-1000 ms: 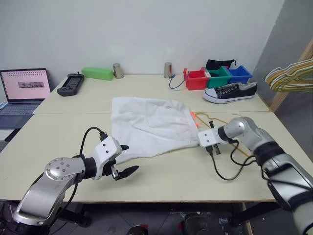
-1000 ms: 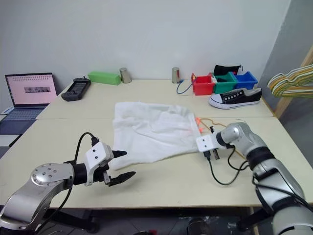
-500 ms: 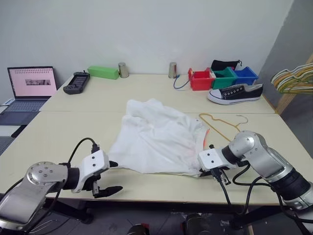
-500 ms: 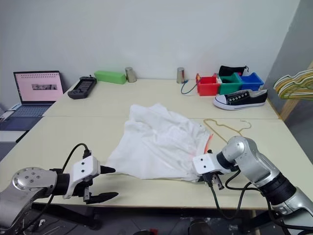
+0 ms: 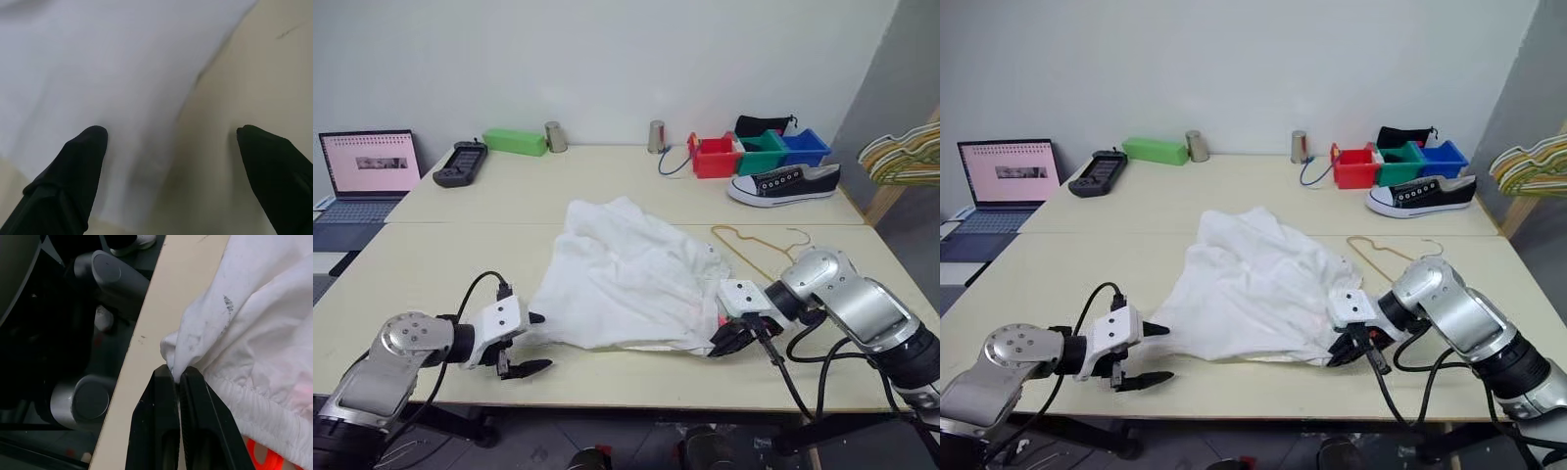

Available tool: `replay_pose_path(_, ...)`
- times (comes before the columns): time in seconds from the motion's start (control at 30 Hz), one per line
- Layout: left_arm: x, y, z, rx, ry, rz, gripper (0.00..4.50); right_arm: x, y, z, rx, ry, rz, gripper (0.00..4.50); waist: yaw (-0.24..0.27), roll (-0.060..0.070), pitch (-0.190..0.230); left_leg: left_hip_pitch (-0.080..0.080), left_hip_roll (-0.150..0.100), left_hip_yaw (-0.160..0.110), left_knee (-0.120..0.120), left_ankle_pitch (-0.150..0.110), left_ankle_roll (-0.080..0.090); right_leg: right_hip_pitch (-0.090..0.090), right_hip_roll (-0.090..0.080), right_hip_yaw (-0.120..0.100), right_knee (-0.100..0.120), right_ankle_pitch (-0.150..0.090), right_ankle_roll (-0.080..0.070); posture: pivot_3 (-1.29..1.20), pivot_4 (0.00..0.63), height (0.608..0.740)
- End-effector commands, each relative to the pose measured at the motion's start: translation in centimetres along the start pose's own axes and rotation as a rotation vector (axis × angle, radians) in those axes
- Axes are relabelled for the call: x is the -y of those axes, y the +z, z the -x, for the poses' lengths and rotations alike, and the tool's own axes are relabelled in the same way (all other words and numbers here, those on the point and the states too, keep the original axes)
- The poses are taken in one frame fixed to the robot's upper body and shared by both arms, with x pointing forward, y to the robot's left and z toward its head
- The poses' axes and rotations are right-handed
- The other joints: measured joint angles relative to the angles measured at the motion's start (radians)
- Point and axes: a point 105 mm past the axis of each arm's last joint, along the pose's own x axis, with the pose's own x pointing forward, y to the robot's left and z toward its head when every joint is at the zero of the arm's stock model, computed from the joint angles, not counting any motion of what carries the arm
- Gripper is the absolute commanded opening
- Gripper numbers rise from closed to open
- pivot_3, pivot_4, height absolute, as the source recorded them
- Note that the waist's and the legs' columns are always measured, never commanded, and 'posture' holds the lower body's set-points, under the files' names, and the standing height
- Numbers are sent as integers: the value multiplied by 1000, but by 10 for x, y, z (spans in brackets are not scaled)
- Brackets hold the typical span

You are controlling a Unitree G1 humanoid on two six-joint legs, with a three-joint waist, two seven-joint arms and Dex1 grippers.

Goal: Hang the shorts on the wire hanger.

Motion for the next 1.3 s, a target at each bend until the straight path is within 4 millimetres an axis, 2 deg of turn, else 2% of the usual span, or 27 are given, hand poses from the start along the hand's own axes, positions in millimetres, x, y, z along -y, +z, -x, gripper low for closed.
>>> replay_pose_path(0.03, -18, -1, 4, -37, 73, -84, 4500, -11, 10, 9, 19, 70, 48, 34, 1, 0, 0, 0, 0, 0, 0, 0, 0, 0, 0, 0, 0, 0, 0, -218, 46, 740)
replay_pose_path(0.17, -33, 0, -2, -28, 156, -104, 4500, -15, 13, 10, 37, 93, 47, 34, 2, 0, 0, 0, -1, 0, 0, 0, 0, 0, -1, 0, 0, 0, 1, -223, 44, 740)
replay_pose_path(0.23, -32, -1, -5, -30, 145, -111, 4500, -14, 15, 9, 39, 89, 51, 34, 1, 0, 0, 0, 0, 0, 0, 0, 0, 0, -1, 0, 0, 0, 1, -225, 41, 740)
replay_pose_path(0.3, -29, -2, -8, -32, 126, -114, 4108, -13, 16, 9, 45, 85, 49, 0, 0, 1, 0, 0, -1, 0, 0, 0, 0, 0, -1, 0, 0, 1, 2, -229, 40, 740)
replay_pose_path(0.33, -29, -3, -9, -30, 122, -114, 4058, -13, 16, 8, 47, 84, 48, 0, 0, 1, 0, 0, -1, 1, 0, 0, 0, 0, -1, 1, 0, 1, 2, -229, 40, 740)
replay_pose_path(0.43, -26, -1, -9, -15, 101, -111, 3420, -13, 17, 8, 49, 77, 49, 0, 0, 1, 0, 1, 0, 1, 0, 0, 0, 0, -1, 1, 0, 1, 3, -229, 38, 740)
replay_pose_path(0.47, -27, 0, -9, -13, 102, -113, 3332, -12, 17, 8, 48, 76, 48, 0, 0, 1, 0, 1, 0, 1, 0, 0, 0, 0, -1, 1, 0, 1, 3, -228, 34, 740)
replay_pose_path(0.97, -31, 11, 7, 32, 113, -106, 89, -1, 14, 6, 46, 22, 65, 0, -2, 0, -1, 0, 0, 1, 0, 0, 0, 0, -1, 1, 0, 1, 3, -208, 11, 740)
replay_pose_path(1.07, -30, 16, 12, 32, 112, -103, 89, 6, 13, 6, 51, -8, 71, 0, -2, -1, -1, 0, 0, 1, 0, 0, 0, 0, -1, 1, 0, 1, 3, -202, 7, 740)
replay_pose_path(1.17, -26, 18, 17, 11, 86, -95, 89, 21, 14, 3, 57, -93, 95, 0, -4, -2, -2, 0, 0, 1, 0, 0, 0, 0, -1, 1, 0, 1, 3, -195, 6, 740)
replay_pose_path(1.3, 1, 27, 27, 0, -59, -86, 89, 39, 8, -1, 24, -210, 185, 0, -10, -2, -2, 0, 0, 1, 0, 0, 0, 0, 0, 1, 0, 1, 3, -187, 7, 740)
